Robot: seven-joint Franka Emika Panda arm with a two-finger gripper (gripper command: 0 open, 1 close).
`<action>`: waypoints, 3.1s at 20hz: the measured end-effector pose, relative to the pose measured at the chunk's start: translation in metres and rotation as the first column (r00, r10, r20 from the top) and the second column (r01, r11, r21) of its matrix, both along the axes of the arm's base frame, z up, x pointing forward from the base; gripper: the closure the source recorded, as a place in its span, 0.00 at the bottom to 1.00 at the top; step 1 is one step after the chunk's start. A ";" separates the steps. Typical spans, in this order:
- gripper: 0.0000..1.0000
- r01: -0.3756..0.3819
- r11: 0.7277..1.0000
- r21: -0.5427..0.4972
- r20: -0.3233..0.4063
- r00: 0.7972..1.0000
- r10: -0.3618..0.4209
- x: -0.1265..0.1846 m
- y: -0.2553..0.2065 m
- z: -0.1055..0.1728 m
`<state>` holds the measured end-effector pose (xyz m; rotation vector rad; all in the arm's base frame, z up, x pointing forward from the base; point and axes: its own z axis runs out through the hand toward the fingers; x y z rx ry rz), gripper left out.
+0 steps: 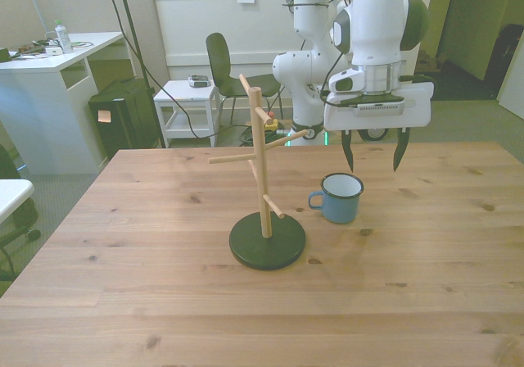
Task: Hang the mug
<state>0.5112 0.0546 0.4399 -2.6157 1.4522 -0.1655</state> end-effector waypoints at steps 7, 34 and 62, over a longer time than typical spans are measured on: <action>0.00 0.018 1.000 0.004 -0.014 1.000 -0.018 0.021 -0.010 -0.009; 1.00 0.046 0.999 0.000 -0.077 0.996 -0.046 0.027 -0.023 -0.054; 1.00 -0.103 0.990 -0.092 -0.133 0.987 0.090 0.001 -0.030 -0.035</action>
